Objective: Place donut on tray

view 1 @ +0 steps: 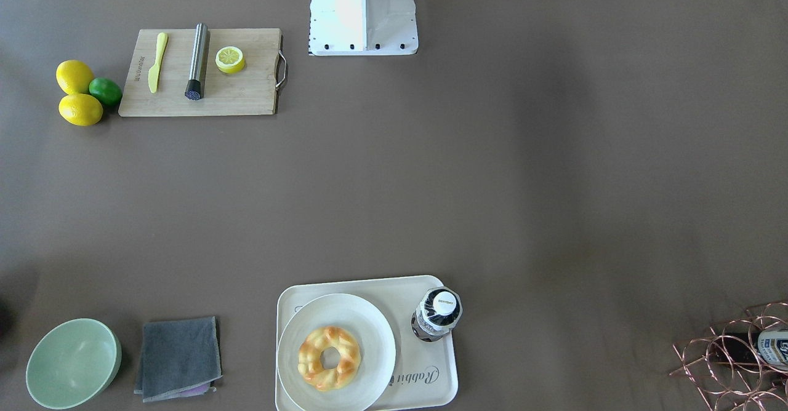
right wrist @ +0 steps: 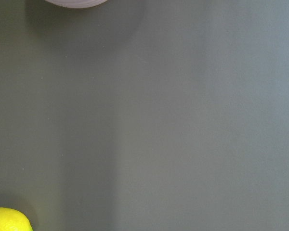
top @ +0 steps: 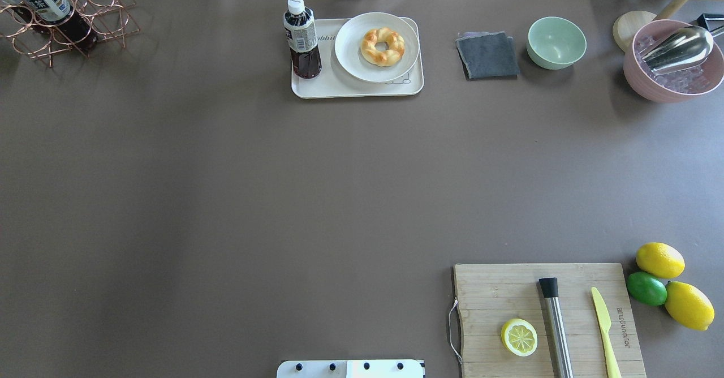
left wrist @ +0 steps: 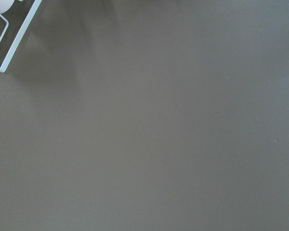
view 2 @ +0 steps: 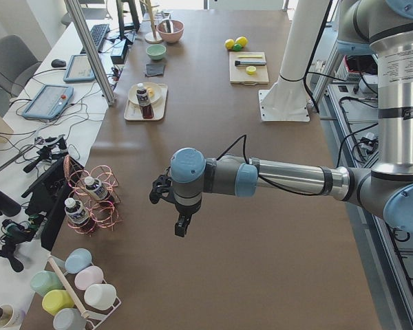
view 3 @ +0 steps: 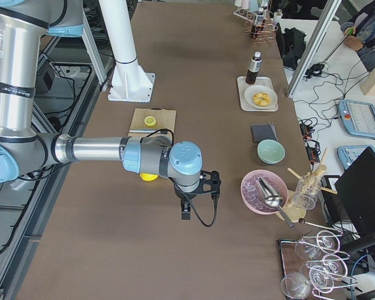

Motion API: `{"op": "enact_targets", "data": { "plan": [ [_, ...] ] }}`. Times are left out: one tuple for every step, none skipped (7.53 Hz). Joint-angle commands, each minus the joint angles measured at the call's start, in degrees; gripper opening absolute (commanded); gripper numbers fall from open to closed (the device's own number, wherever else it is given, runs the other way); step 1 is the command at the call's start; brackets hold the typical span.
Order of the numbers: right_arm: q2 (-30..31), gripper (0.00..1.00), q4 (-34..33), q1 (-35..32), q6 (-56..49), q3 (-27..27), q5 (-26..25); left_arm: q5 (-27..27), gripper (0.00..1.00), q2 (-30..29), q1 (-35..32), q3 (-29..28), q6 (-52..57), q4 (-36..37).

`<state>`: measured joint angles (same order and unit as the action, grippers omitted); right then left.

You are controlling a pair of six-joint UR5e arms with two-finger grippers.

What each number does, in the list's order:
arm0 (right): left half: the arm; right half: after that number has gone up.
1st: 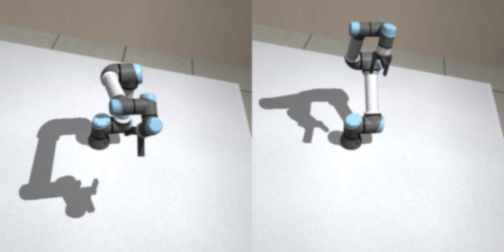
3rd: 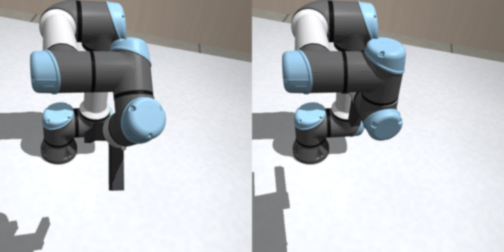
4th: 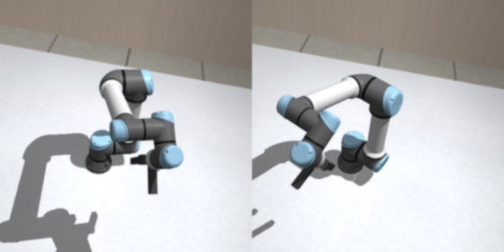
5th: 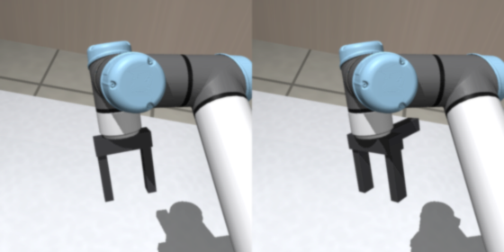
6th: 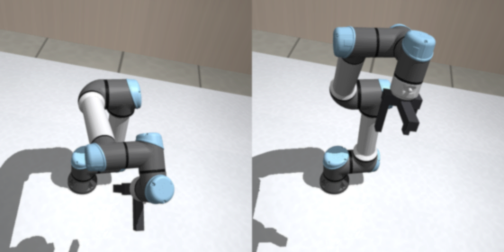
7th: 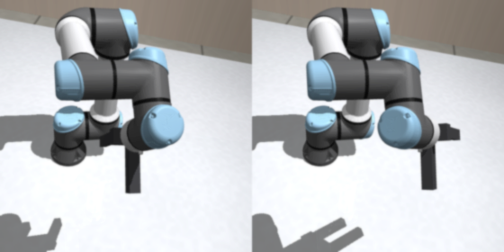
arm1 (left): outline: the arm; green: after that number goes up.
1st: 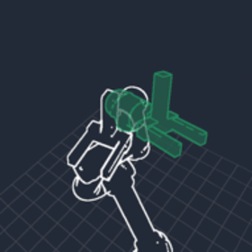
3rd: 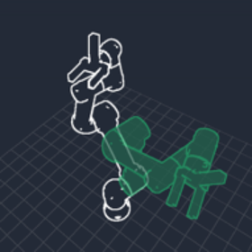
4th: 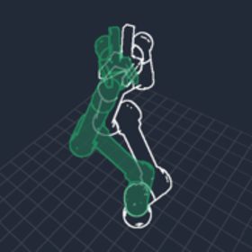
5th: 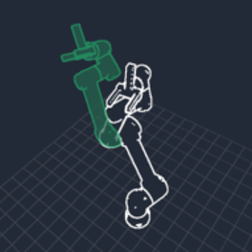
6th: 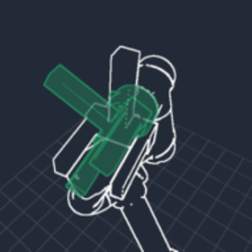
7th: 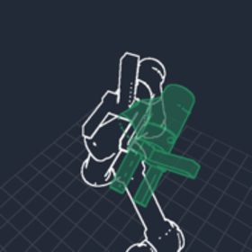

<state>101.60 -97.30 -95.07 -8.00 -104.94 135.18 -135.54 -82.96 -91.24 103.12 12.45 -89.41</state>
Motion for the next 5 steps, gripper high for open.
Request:
{"op": "enact_targets", "data": {
  "plan": [
    [0.00, 1.00, -0.26, -0.12, 0.26, -0.18, 0.52, -0.16, 0.97, -0.10, -1.65, 0.15, 0.38, -0.50],
    [-0.18, 1.00, -2.35, -0.38, 0.26, -0.53, 0.52, -0.16, 0.97, -0.27, -1.66, 0.32, 0.29, -0.50],
    [-0.09, 1.00, -2.89, -0.47, 0.70, -1.31, 0.52, -0.16, 0.97, -0.36, -1.48, 0.67, 0.29, -0.59],
    [-0.09, 1.00, -2.98, -0.73, 0.79, -1.41, 0.61, -0.07, 0.97, -0.19, -1.48, 0.24, 0.29, -2.50],
    [-0.09, 1.00, -2.98, -0.74, 0.79, -2.19, 0.70, 0.36, 0.97, 0.08, -1.48, -0.72, -0.14, -4.52]
  ]
}}
